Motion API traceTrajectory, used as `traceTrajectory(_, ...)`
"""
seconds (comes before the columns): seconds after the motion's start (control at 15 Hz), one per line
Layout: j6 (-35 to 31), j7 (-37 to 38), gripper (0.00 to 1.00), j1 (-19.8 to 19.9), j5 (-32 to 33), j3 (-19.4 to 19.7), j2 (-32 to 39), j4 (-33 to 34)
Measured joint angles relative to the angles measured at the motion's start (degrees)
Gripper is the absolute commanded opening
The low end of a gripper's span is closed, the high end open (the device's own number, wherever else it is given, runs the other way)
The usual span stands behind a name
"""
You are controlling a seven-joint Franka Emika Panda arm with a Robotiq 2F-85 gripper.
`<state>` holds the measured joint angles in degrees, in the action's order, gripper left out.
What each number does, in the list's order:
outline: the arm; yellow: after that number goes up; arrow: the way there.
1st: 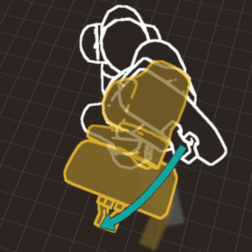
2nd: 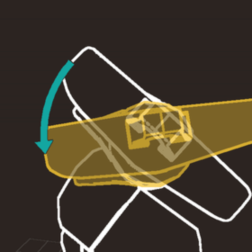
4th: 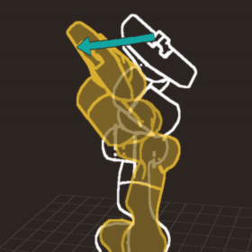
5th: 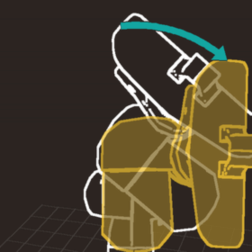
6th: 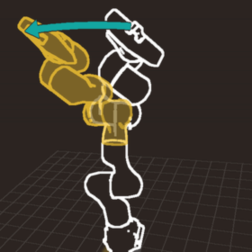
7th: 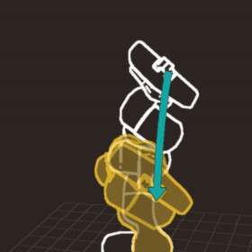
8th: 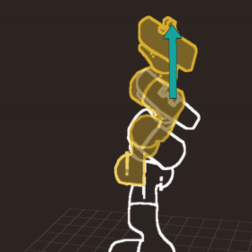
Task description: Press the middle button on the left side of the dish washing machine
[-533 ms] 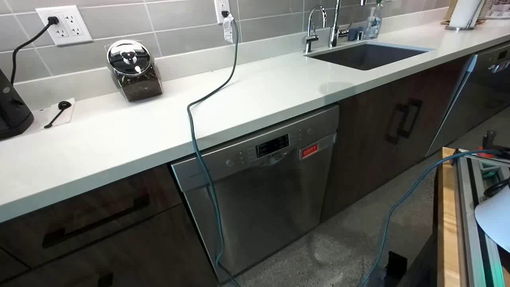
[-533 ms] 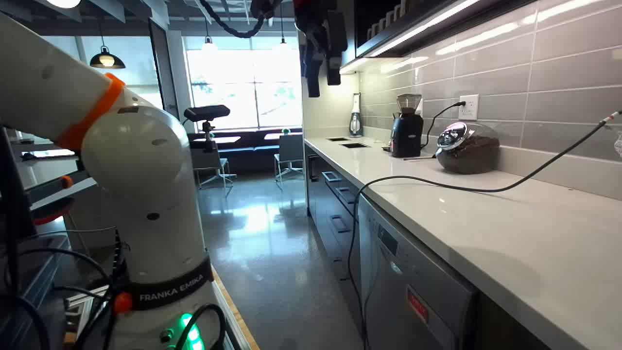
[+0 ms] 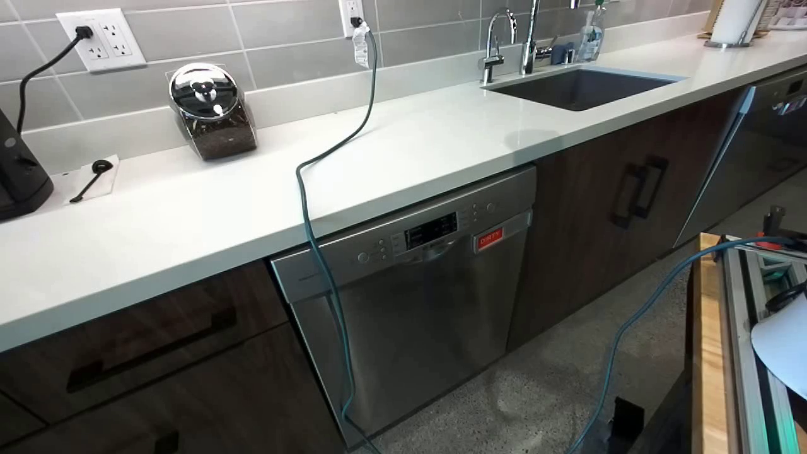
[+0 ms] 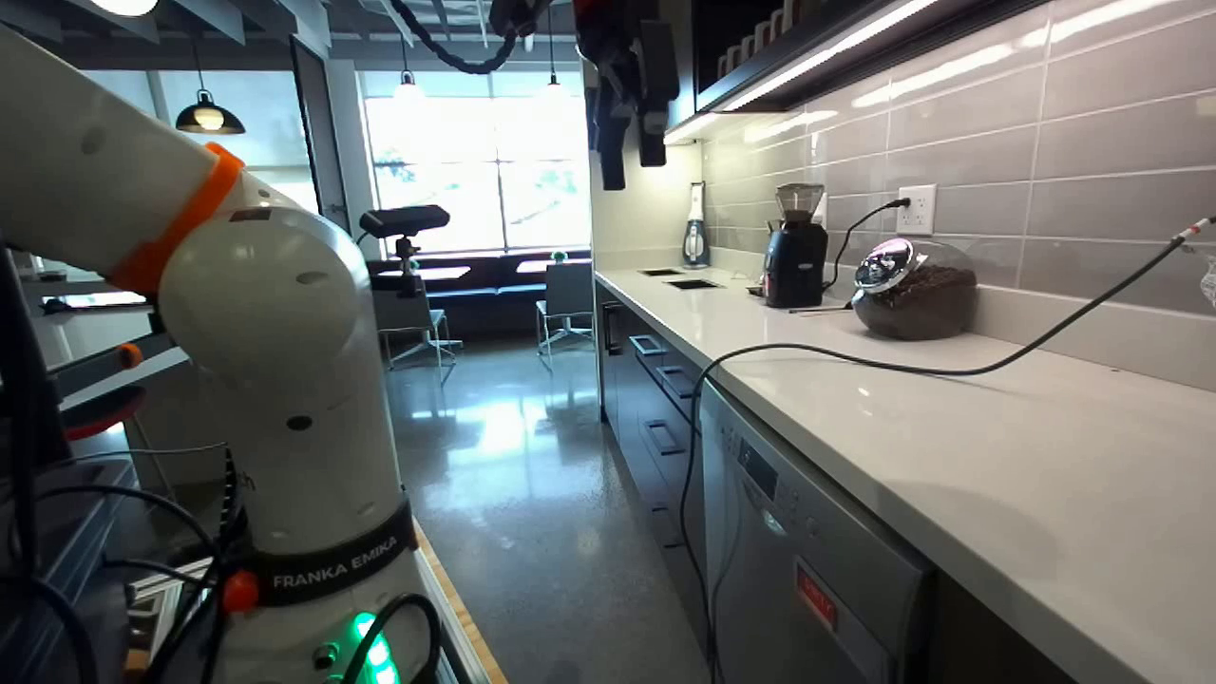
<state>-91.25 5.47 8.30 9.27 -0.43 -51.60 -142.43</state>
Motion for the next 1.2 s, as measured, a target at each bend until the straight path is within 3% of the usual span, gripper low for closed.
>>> traceTrajectory(0.6,-0.4,-0.1,1.0,-0.6,-0.3,0.2,0.4,-0.2)
traceTrajectory(0.87,-6.3,-1.3,1.0,-5.5,-3.7,0.0,4.0,-2.3)
traceTrajectory(1.2,-18.6,-6.0,1.0,-13.5,-12.5,-0.3,13.2,-6.3)
